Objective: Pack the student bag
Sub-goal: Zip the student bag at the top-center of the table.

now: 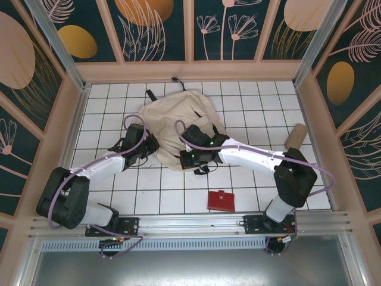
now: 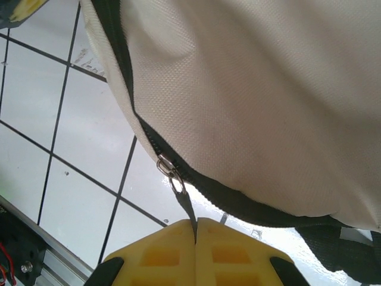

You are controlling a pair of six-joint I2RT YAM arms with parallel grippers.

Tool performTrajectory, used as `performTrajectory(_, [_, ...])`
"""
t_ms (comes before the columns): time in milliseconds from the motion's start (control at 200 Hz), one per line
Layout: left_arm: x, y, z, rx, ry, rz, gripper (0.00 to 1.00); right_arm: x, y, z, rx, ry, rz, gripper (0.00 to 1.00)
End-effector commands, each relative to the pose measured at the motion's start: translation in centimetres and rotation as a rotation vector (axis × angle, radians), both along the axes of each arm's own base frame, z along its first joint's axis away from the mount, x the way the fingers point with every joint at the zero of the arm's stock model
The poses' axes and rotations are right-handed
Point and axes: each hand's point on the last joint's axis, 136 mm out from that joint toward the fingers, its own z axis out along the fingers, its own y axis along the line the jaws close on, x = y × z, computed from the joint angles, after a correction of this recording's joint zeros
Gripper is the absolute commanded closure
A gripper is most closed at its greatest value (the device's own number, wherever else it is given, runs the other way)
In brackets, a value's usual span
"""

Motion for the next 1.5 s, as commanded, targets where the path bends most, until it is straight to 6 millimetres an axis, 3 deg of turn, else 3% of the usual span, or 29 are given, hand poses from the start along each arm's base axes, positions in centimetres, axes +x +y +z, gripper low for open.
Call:
performTrajectory(0, [2.3,1.8,1.7,0.059,-0.101,0.067,1.00,-2.1,-0.4,1.9,0.025,0.032,0.066,1.00])
performTrajectory(105, [1.7,1.4,2.8,0.032,-0.116,0.041,0.95,-2.1,2.1,3.0,0.130,0.041,0.110,1.00])
performTrajectory(280, [-0.4,2.3,3.5,0.023,-0.094,0.056,0.62,-0.9,5.1,3.5,0.198,0.029,0.151,1.00])
performTrajectory(375, [-2.0,2.5,3.6,-0.007,-0.073,0.061,0.54,-0.4,6.2,3.9,0.220,0.016,0.170,1.00])
performTrajectory(596, [-4.8,-0.2,4.0,-0.248,-0.027,-0.001,0.51,0.1,7.1,4.6,0.232,-0.006,0.192,1.00])
performTrajectory(846, [-5.0,-1.9,4.8,-0.325,-0.017,-0.035,0.50,0.9,7.8,5.4,0.241,-0.053,0.216,1.00])
performTrajectory(1036, [-4.9,-2.7,4.3,-0.399,0.022,-0.020,0.57,2.6,8.7,5.1,0.240,-0.080,0.215,1.00])
performTrajectory(1196, [-4.7,-1.6,3.2,-0.340,0.027,0.030,0.74,3.3,8.7,4.7,0.239,-0.082,0.210,1.00])
performTrajectory(1306, [-3.4,-0.5,2.6,-0.250,-0.007,0.063,0.95,3.9,8.5,4.2,0.226,-0.085,0.201,1.00])
performTrajectory(1496, [0.2,1.6,2.3,-0.124,-0.066,0.126,1.00,6.4,8.5,5.2,0.222,-0.108,0.185,1.00])
